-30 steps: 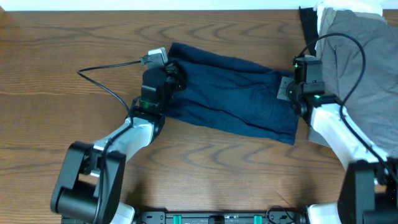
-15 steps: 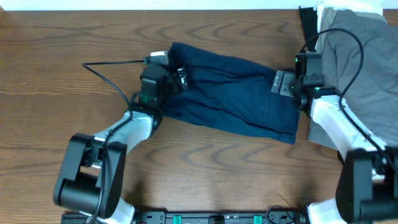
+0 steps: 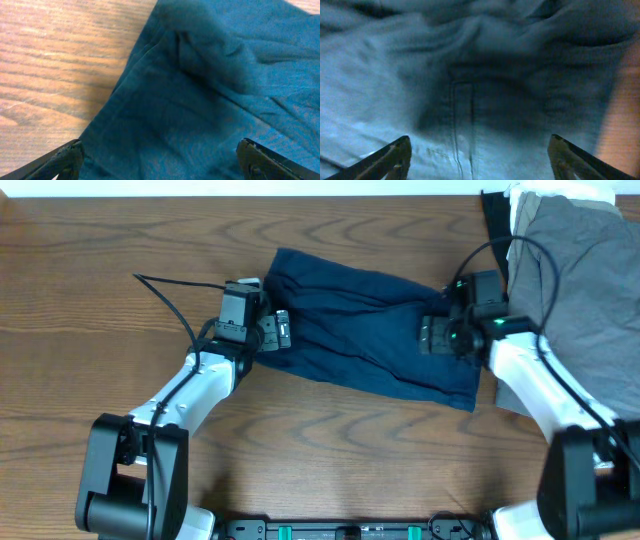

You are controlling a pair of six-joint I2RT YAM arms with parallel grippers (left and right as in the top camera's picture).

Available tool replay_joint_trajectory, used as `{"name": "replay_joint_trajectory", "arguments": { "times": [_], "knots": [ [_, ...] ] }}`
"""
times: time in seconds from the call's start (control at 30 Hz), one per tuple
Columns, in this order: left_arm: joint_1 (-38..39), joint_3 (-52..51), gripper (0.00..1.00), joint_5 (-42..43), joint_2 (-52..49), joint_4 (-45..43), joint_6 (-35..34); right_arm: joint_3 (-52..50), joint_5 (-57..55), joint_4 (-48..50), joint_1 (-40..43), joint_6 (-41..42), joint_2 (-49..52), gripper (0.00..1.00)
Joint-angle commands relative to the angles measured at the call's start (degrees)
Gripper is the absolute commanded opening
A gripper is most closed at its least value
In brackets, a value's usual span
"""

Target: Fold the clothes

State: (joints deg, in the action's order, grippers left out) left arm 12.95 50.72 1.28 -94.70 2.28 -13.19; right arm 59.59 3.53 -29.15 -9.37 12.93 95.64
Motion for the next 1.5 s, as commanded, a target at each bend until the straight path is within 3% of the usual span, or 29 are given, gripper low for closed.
{"name": "replay_joint_trajectory", "arguments": {
  "times": [0.0, 0.27, 0.57, 0.77, 0.93, 1.17, 1.4, 1.47],
  "knots": [
    [-1.75, 0.96, 0.98, -0.24, 0.55, 0.74, 1.16, -0.59, 0.85, 3.72, -1.16, -0.35, 4.26, 0.87],
    [-5.25, 0.96, 0.98, -0.24, 0.74, 1.99, 1.16, -0.55, 1.73, 20.94, -1.64, -0.72, 16.35, 0.89],
    [-6.86, 0.96, 0.98, -0.26, 0.90, 2.45, 1.14, 3.61, 8.13, 31.56, -4.26, -5.99, 25.83, 0.94],
    [-9.07, 0.96, 0.98, -0.24, 0.79, 3.10, 1.09, 8.26, 11.96, 29.44, -6.69, -13.73, 27.98, 0.99],
    [-12.52, 0.96, 0.98, -0.13, -0.57, 0.68, 1.11, 11.47, 12.02, 22.88, -7.93, -14.53, 27.96, 0.99],
    [-18.34, 0.96, 0.98, 15.32, -7.37, -6.67, 1.14, 14.86, 14.73, 13.68, -8.02, -14.49, 27.28, 0.99],
    [-18.32, 0.96, 1.00, 16.59, -9.86, -8.04, 1.16, 15.34, 14.71, 8.57, -7.91, -14.47, 25.62, 0.99],
    [-17.79, 0.96, 0.96, 17.90, -10.64, -8.22, 1.14, 15.34, 14.71, 7.54, -7.82, -14.43, 24.65, 0.99]
  ]
}}
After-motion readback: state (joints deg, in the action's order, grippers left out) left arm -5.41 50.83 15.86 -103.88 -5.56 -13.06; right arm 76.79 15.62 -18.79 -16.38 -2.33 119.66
